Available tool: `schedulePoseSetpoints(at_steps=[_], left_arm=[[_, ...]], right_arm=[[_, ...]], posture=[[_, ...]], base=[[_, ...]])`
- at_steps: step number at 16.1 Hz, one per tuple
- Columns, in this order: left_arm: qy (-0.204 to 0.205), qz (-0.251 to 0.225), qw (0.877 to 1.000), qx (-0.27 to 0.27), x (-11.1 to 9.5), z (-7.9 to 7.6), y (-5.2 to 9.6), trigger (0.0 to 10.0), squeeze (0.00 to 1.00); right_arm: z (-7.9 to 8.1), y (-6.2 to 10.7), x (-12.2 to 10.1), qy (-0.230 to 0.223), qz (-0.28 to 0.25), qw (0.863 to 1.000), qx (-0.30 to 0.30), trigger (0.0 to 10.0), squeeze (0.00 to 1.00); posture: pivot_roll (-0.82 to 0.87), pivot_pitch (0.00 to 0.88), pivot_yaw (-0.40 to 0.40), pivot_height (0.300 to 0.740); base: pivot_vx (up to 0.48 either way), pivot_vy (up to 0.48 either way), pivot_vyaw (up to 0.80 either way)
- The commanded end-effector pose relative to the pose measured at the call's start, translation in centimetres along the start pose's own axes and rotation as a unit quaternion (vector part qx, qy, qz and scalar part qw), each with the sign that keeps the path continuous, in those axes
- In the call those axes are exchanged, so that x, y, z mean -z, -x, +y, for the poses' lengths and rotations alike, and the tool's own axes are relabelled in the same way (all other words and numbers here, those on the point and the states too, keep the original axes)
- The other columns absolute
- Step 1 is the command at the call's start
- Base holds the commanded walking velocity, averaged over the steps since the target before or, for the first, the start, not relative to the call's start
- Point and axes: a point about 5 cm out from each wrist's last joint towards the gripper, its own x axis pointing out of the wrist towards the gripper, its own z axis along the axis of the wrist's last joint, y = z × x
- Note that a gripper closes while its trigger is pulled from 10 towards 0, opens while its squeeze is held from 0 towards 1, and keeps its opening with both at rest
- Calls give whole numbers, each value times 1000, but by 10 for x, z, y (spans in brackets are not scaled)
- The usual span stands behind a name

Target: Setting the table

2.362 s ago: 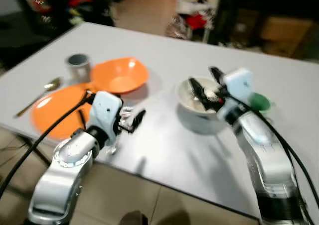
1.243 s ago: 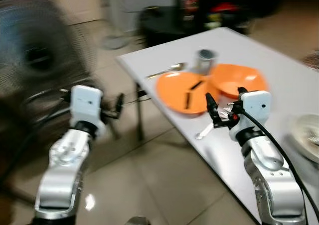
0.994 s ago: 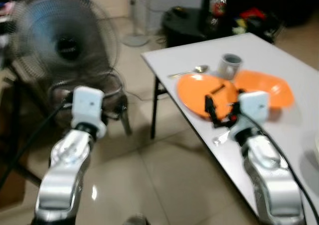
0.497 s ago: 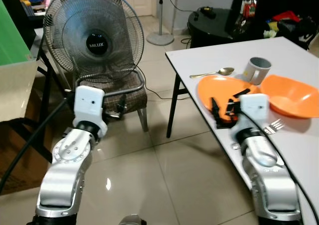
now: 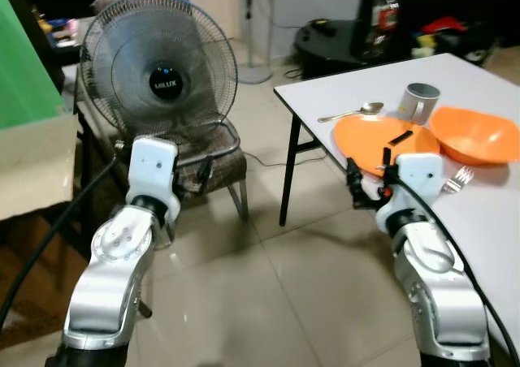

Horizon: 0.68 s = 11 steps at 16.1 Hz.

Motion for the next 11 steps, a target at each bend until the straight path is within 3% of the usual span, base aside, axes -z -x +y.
schedulePoseSetpoints(at_steps=[1, 4, 11], left_arm=[[-1, 9, 1000, 3, 2, 2, 1, 10000, 0], [-1, 19, 1000, -15, 8, 8, 5, 10000, 0], [1, 14, 1000, -9, 5, 5, 3, 10000, 0]], right_arm=[[7, -2, -8, -7, -12, 1000, -16, 10000, 1000], [9, -2, -4, -7, -7, 1000, -18, 10000, 1000], [12, -5, -7, -11, -7, 999, -30, 10000, 1000]], posture=[[77, 0, 21, 740], [79, 0, 18, 740], [90, 0, 1, 740]], base=[[0, 379, 0], [0, 380, 0], [0, 381, 0]])
